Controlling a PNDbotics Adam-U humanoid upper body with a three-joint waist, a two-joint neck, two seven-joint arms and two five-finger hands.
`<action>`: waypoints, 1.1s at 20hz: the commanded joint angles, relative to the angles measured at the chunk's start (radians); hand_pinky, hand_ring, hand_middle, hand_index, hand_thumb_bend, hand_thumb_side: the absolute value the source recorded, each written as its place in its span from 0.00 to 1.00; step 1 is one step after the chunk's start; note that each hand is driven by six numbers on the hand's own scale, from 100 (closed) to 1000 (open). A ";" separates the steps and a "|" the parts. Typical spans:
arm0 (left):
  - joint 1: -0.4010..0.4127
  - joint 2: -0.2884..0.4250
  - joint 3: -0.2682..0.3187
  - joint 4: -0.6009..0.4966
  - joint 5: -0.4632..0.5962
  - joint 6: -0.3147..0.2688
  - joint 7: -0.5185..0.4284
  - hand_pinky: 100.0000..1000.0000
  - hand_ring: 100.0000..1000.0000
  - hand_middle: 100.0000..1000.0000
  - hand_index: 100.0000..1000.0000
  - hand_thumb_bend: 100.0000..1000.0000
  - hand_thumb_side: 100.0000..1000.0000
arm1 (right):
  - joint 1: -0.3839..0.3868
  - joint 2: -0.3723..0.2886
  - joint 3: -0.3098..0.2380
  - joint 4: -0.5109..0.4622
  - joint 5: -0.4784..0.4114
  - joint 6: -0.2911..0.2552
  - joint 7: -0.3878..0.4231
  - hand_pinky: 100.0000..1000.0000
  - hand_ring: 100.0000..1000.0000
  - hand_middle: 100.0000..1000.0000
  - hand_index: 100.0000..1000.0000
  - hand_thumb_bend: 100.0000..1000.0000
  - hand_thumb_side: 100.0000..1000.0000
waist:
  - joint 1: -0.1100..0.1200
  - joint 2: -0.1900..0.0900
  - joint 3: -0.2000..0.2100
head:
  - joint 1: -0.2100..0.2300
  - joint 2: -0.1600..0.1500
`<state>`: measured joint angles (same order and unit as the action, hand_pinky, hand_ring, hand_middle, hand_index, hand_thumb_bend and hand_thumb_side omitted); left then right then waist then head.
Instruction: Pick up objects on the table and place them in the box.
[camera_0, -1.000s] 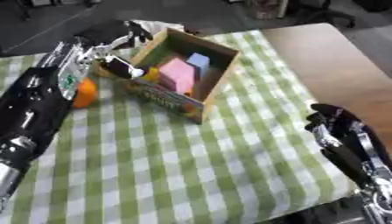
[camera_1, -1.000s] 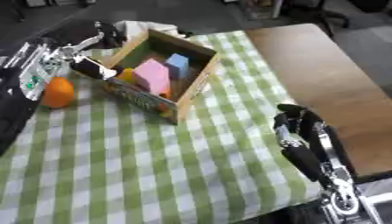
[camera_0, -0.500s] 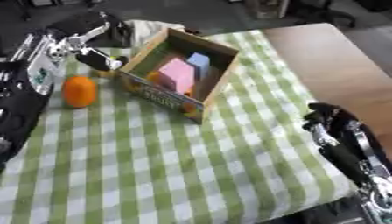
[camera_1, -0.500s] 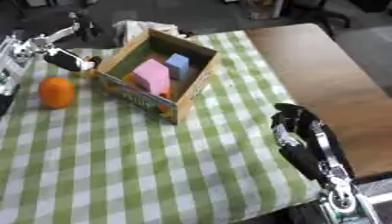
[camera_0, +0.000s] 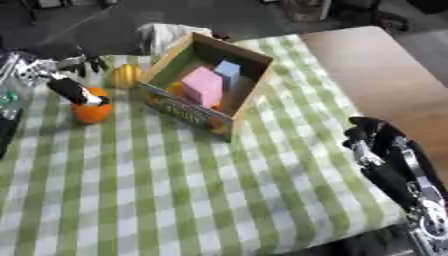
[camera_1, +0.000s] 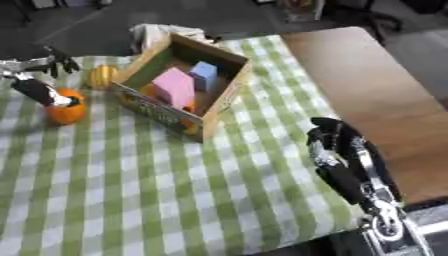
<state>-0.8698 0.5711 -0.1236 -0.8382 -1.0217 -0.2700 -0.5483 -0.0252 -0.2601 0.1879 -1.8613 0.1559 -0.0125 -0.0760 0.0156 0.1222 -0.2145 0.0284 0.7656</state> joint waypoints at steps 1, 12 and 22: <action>-0.010 0.012 0.019 0.026 -0.030 0.003 0.009 0.65 0.59 0.67 0.84 0.40 0.40 | -0.006 -0.016 -0.007 -0.011 0.003 -0.001 -0.003 0.64 0.57 0.57 0.76 0.00 0.48 | -0.003 -0.012 -0.001 | -0.004 0.004; 0.013 -0.019 0.024 0.052 -0.131 0.057 0.312 0.42 0.34 0.36 0.58 0.22 0.07 | -0.004 -0.014 -0.008 -0.009 0.002 0.000 -0.005 0.64 0.57 0.57 0.76 0.00 0.48 | -0.005 -0.008 -0.005 | -0.005 0.004; -0.075 0.047 0.019 -0.136 0.034 0.029 0.325 0.39 0.32 0.30 0.53 0.13 0.03 | -0.001 -0.017 -0.007 -0.004 0.003 -0.001 -0.006 0.64 0.57 0.56 0.76 0.00 0.48 | 0.002 -0.015 -0.007 | -0.006 0.004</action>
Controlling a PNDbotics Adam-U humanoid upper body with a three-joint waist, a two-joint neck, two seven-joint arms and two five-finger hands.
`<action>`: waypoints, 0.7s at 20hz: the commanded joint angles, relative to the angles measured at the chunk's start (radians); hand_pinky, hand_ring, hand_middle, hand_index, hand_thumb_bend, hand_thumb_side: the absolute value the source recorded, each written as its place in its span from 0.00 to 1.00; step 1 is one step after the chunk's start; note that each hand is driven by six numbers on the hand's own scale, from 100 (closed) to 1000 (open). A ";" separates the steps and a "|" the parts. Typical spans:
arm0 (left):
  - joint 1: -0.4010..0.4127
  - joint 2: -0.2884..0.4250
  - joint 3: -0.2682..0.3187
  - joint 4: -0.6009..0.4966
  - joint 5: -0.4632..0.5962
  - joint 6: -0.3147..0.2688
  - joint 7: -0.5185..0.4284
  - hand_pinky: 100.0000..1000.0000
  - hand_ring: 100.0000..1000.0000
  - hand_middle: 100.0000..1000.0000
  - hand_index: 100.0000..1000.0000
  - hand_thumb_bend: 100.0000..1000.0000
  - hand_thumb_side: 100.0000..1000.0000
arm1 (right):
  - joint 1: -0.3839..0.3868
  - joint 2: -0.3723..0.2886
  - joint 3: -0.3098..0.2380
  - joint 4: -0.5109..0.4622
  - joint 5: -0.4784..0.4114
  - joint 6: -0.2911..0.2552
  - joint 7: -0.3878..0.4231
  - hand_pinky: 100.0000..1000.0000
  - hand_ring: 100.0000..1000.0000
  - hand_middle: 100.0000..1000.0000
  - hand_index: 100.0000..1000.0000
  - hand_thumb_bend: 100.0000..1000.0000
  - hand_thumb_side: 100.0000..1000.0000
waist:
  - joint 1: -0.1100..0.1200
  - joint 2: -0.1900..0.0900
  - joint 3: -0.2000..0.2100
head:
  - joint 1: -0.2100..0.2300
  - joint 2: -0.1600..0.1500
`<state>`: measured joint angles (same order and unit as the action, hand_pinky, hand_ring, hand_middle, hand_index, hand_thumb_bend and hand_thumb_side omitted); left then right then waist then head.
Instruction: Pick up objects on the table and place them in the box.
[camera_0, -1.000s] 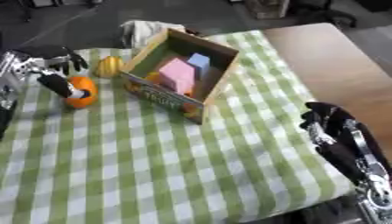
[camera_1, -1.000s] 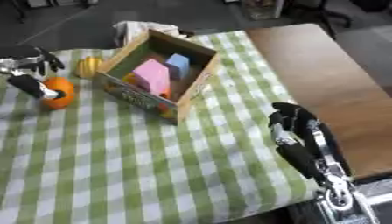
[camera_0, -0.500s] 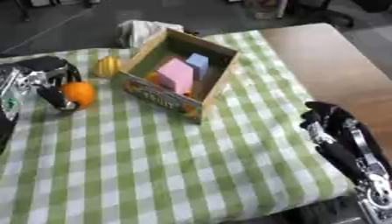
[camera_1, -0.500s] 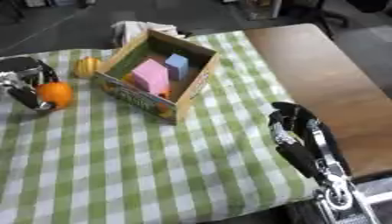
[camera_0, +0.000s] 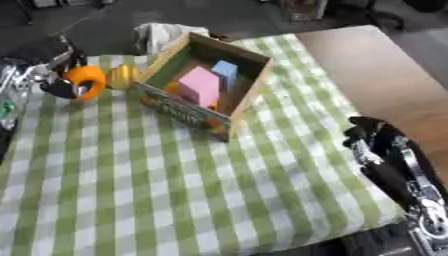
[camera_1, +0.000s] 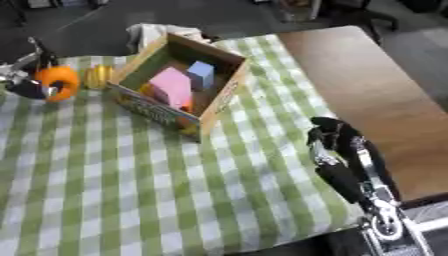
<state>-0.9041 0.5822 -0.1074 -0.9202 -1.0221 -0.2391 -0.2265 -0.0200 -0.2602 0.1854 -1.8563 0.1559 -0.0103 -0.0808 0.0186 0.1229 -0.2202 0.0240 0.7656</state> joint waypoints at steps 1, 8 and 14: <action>-0.056 0.024 -0.004 -0.061 0.042 -0.003 0.004 0.40 0.32 0.31 0.54 0.14 0.03 | -0.006 -0.017 -0.003 -0.008 0.003 -0.003 -0.001 0.64 0.57 0.56 0.76 0.00 0.48 | -0.001 -0.016 -0.004 | 0.000 0.004; -0.117 -0.102 -0.059 -0.047 0.025 -0.051 0.003 0.42 0.34 0.33 0.56 0.12 0.04 | -0.011 -0.016 0.003 -0.010 -0.002 -0.003 0.006 0.64 0.57 0.56 0.76 0.00 0.48 | -0.006 -0.002 -0.029 | 0.016 0.004; -0.120 -0.178 -0.074 -0.002 -0.028 -0.056 0.029 0.54 0.47 0.48 0.71 0.19 0.08 | -0.028 -0.013 0.008 -0.014 -0.005 -0.003 0.010 0.64 0.57 0.56 0.76 0.00 0.49 | -0.002 0.024 -0.057 | 0.034 0.004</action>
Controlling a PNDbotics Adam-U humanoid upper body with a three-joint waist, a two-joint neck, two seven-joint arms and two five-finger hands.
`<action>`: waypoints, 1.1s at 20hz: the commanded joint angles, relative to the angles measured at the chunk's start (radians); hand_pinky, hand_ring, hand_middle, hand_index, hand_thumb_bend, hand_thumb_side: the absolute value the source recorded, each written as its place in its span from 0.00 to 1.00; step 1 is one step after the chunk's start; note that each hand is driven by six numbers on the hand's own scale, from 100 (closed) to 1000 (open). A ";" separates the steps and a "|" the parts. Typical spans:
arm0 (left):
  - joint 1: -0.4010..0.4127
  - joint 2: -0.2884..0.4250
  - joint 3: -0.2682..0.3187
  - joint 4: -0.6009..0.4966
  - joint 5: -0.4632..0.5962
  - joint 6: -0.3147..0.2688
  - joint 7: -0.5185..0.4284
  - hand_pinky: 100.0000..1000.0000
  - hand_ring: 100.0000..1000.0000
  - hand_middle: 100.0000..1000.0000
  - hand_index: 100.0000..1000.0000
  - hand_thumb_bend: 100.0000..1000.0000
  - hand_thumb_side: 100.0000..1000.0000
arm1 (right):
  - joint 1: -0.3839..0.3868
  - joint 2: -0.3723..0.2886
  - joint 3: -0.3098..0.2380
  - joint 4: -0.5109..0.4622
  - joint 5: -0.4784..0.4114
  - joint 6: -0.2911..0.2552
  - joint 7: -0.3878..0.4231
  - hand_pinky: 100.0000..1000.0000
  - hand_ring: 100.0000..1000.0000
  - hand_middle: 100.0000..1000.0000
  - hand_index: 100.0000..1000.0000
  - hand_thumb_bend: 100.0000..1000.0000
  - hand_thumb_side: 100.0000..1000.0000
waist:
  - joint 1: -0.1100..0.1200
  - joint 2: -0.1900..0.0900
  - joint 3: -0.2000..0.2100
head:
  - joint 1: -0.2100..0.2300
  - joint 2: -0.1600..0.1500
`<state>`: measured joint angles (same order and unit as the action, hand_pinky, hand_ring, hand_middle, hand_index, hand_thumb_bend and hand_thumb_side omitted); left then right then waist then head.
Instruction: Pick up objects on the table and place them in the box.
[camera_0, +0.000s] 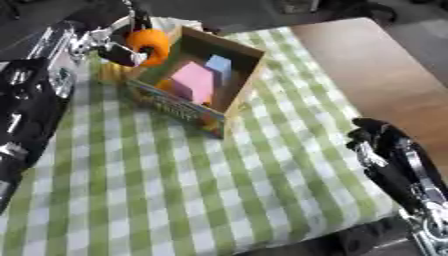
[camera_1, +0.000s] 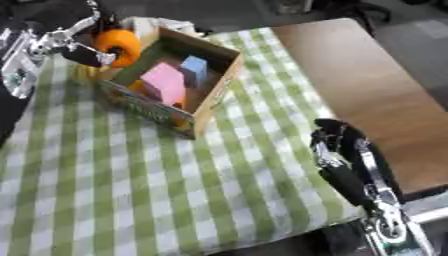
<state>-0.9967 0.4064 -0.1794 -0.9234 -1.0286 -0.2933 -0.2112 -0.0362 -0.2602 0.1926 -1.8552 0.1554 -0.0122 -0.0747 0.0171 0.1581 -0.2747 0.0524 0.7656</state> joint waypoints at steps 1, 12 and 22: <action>-0.025 -0.005 -0.003 0.006 -0.033 -0.003 0.017 0.57 0.51 0.54 0.76 0.27 0.09 | -0.012 -0.013 0.001 -0.015 -0.005 -0.001 0.004 0.64 0.57 0.56 0.76 0.00 0.49 | 0.000 -0.009 -0.005 | 0.006 0.004; -0.024 0.046 0.039 0.004 0.035 0.031 0.025 0.65 0.62 0.70 0.87 0.22 0.52 | -0.013 -0.012 -0.003 -0.010 -0.001 -0.001 0.003 0.64 0.57 0.56 0.76 0.00 0.49 | 0.005 -0.010 0.004 | -0.001 0.004; -0.031 0.128 0.195 0.105 0.142 0.239 0.148 0.60 0.59 0.64 0.84 0.00 0.36 | -0.020 -0.017 -0.004 -0.009 0.001 -0.002 -0.001 0.64 0.57 0.56 0.76 0.00 0.49 | 0.017 0.005 -0.005 | 0.012 0.004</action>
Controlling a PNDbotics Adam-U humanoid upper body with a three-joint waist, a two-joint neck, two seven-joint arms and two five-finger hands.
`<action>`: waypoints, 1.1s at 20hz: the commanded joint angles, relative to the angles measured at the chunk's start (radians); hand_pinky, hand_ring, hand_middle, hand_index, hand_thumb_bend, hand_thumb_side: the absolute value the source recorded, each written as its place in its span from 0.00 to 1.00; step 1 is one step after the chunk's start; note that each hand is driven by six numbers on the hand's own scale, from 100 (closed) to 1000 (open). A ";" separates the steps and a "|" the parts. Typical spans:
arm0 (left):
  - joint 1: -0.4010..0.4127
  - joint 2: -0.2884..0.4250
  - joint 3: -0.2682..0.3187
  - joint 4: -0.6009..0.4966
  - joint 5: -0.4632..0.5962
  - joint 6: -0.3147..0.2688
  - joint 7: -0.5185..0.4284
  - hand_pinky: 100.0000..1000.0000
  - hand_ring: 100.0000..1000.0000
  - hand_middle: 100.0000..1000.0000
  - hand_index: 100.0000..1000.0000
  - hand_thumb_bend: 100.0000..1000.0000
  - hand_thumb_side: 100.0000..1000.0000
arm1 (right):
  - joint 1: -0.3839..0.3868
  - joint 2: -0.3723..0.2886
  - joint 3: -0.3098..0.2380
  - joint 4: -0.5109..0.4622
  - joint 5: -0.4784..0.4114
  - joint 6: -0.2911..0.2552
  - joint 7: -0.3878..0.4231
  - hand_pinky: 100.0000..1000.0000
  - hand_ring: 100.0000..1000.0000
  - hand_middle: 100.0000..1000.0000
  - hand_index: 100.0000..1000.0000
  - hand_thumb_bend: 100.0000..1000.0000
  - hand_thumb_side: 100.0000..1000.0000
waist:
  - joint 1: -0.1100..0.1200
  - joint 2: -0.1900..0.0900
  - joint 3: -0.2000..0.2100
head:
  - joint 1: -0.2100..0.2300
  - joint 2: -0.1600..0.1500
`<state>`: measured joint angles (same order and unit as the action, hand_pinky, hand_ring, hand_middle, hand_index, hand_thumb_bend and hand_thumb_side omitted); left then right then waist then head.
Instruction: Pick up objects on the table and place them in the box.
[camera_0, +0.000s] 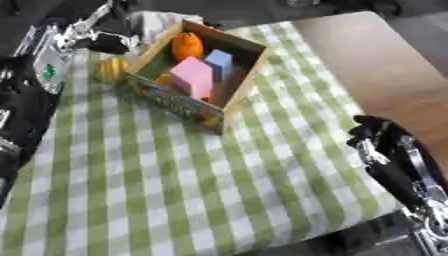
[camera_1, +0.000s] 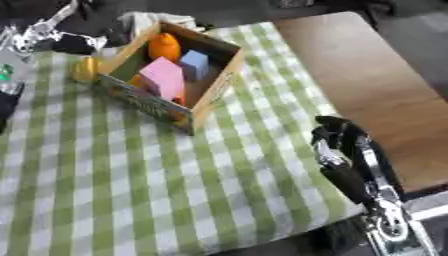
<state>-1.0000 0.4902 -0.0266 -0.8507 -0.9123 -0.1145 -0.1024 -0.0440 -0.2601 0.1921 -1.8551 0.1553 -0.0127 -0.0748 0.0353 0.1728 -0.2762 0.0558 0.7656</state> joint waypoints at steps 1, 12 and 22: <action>-0.028 0.047 0.052 0.060 0.031 0.084 0.054 0.60 0.59 0.64 0.84 0.00 0.36 | -0.013 -0.018 -0.003 -0.009 0.001 -0.001 0.000 0.64 0.57 0.56 0.76 0.00 0.49 | 0.001 -0.007 -0.007 | 0.013 0.004; -0.027 0.032 0.074 0.240 -0.057 0.162 0.055 0.64 0.62 0.69 0.86 0.08 0.56 | -0.028 -0.021 0.001 -0.015 -0.002 -0.001 0.005 0.64 0.57 0.57 0.76 0.00 0.49 | 0.009 0.013 -0.048 | 0.039 0.004; -0.008 0.024 0.073 0.248 -0.157 0.164 0.031 0.65 0.63 0.71 0.87 0.15 0.29 | -0.034 -0.021 0.005 -0.014 -0.003 -0.003 0.009 0.64 0.57 0.57 0.76 0.00 0.50 | 0.013 0.018 -0.055 | 0.067 0.004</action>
<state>-0.9928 0.4944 0.0413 -0.5888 -1.0573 0.0520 -0.0764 -0.0699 -0.2610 0.1981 -1.8551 0.1553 -0.0130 -0.0678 0.0513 0.2042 -0.3299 0.1158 0.7656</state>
